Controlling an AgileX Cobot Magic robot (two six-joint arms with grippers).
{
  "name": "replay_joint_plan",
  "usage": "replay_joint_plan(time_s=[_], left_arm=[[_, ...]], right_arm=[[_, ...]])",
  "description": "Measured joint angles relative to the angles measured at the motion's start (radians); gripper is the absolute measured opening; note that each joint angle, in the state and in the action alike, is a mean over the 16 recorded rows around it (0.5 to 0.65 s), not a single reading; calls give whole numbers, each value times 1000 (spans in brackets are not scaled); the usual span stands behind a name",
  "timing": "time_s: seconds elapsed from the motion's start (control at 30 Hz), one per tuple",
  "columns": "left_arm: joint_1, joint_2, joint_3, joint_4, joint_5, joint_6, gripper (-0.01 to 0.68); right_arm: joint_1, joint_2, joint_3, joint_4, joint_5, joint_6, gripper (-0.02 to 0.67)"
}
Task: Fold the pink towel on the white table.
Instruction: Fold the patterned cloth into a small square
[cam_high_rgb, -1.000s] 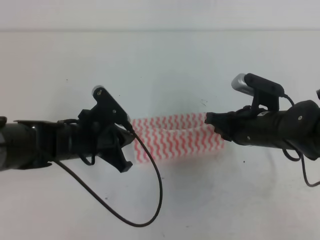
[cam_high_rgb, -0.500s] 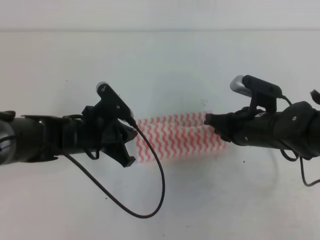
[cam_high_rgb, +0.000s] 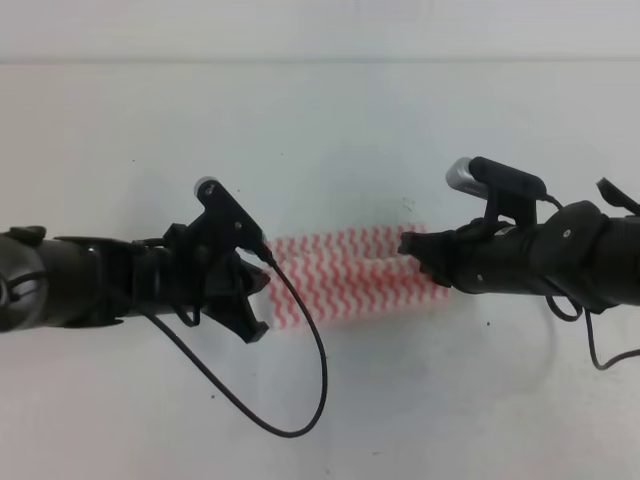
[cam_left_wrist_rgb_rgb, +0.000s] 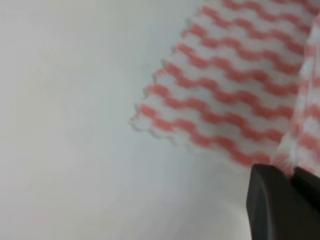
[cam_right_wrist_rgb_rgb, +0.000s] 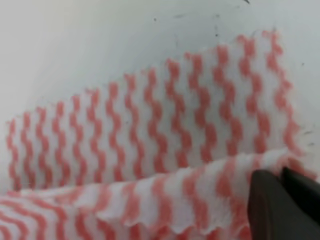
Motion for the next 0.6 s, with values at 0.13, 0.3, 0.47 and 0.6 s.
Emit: replay_joint_plan(time_s=[0.13,0.3,0.47,0.6], left_arm=[[0,13,-9,0,2,0,-5],[0,21,-28,0,6,0,-5],[0,26,-55,0,6,0,-5],[0,34,-77,0,2,-1,-5]], right_arm=[[0,7,-5,0,0,-4,-17],[-1,11,-13,1,1,-11,-17],[0,16,-21,3,-1,-17,-17],[-1,14,-28,3,-4,-19,-17]])
